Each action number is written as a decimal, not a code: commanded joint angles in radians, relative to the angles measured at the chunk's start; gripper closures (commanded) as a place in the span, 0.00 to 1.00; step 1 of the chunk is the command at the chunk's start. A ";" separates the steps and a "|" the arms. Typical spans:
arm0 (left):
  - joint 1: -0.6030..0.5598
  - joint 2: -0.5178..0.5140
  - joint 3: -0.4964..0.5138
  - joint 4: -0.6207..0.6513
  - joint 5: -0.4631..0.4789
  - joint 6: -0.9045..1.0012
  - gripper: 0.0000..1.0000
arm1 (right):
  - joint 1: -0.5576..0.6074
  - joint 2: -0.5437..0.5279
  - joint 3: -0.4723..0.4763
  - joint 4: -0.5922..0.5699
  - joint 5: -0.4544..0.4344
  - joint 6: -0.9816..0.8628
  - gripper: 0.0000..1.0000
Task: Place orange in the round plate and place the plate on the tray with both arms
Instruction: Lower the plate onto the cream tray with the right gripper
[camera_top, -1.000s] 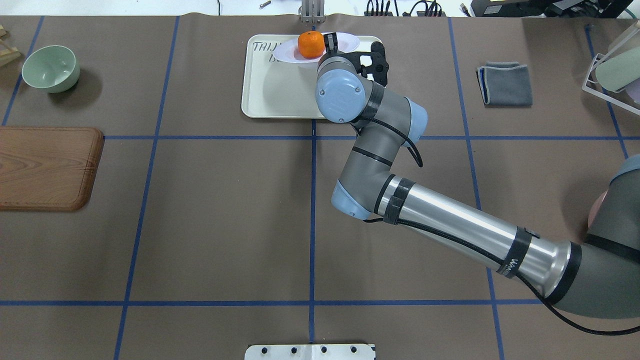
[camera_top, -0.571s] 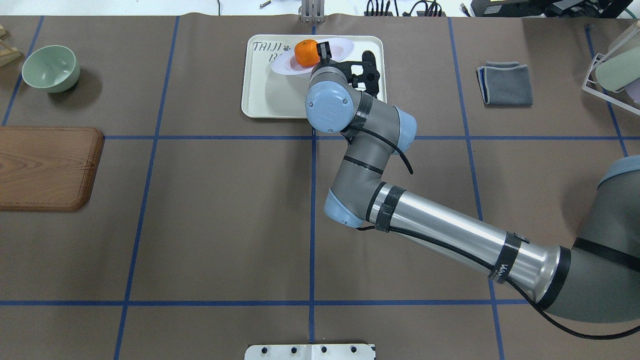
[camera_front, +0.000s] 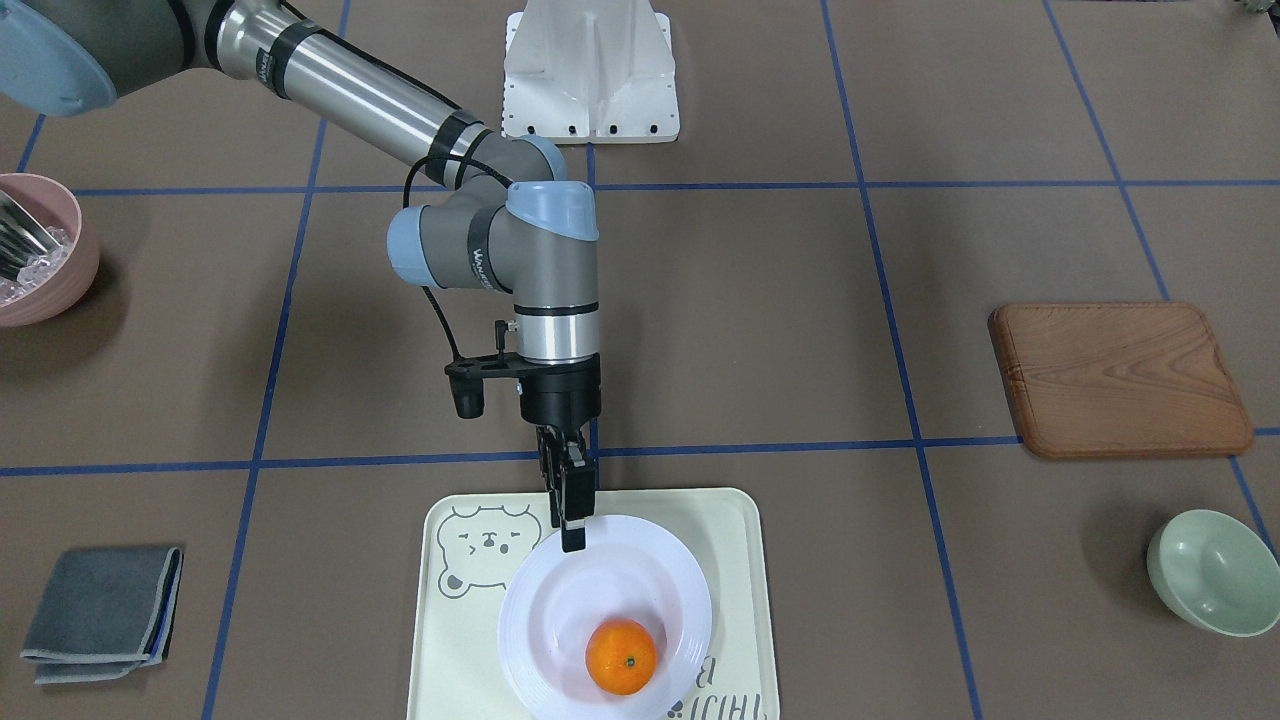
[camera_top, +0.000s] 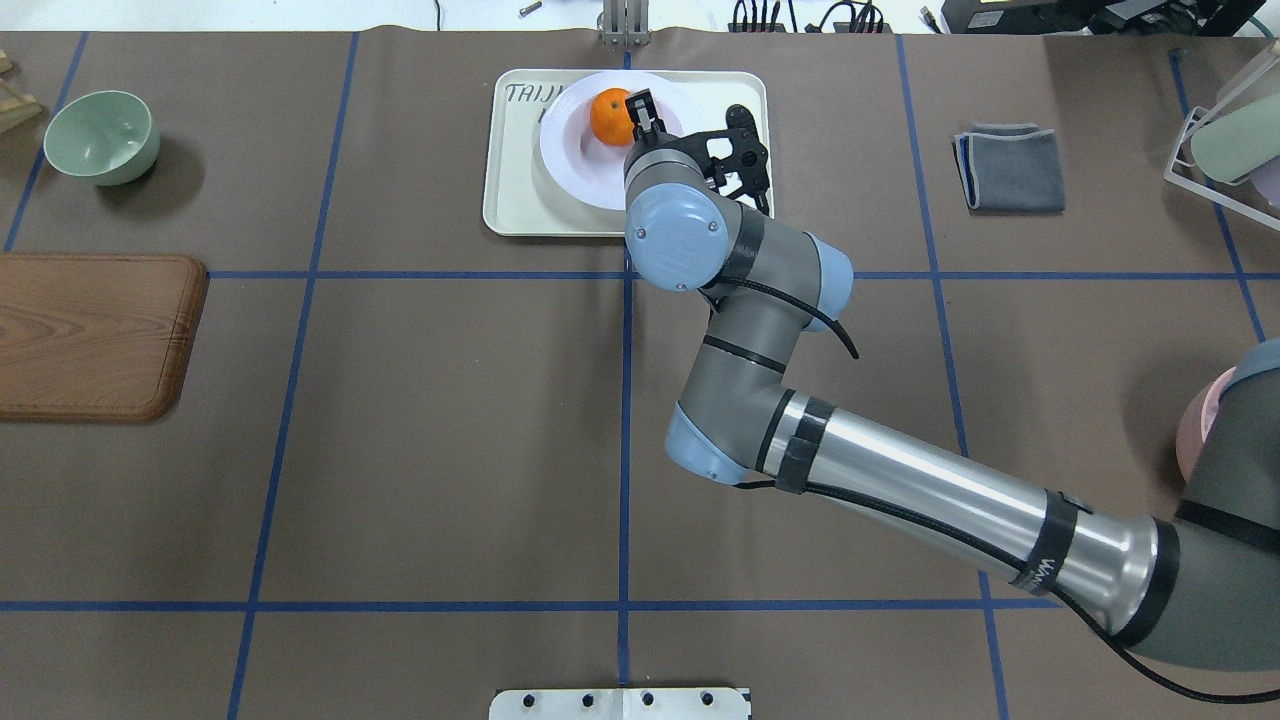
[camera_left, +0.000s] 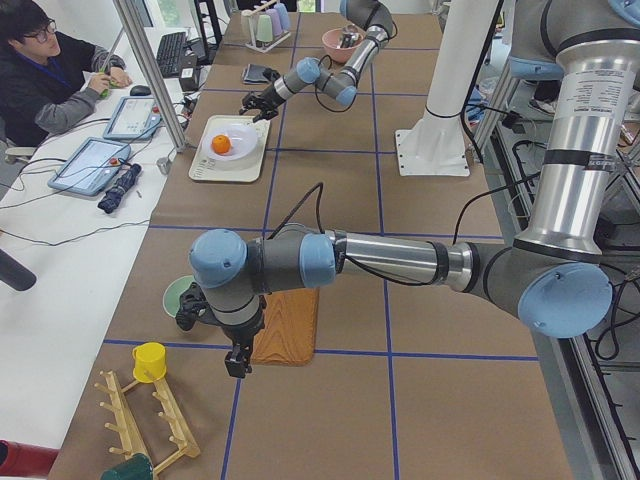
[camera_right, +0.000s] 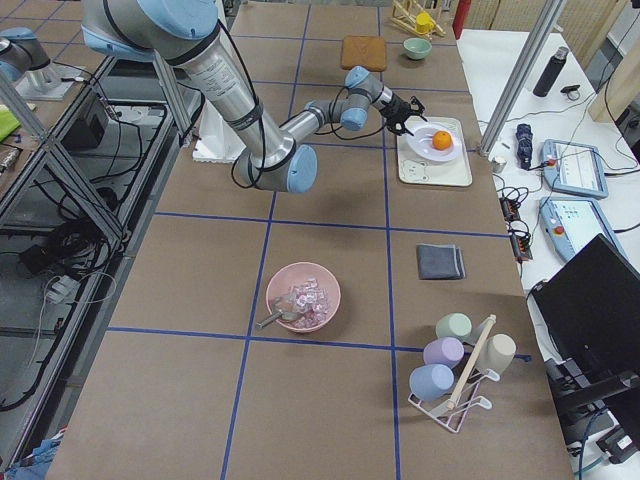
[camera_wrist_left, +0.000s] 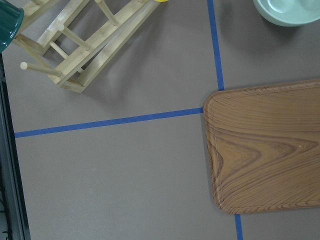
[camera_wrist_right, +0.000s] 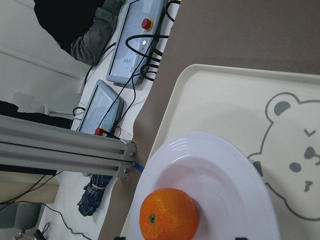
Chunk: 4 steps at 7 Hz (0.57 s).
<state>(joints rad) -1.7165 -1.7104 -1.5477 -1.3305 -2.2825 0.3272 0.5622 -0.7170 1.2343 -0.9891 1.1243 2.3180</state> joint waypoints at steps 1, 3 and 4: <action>0.000 0.000 0.000 0.000 0.000 0.001 0.01 | -0.005 -0.079 0.114 -0.035 0.018 -0.165 0.00; 0.000 0.002 0.000 0.002 0.001 0.001 0.01 | 0.046 -0.079 0.215 -0.199 0.212 -0.396 0.00; -0.002 0.002 0.000 0.007 0.001 0.001 0.01 | 0.115 -0.076 0.279 -0.380 0.364 -0.531 0.00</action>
<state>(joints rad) -1.7168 -1.7092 -1.5478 -1.3278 -2.2812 0.3282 0.6110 -0.7940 1.4397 -1.1913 1.3291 1.9418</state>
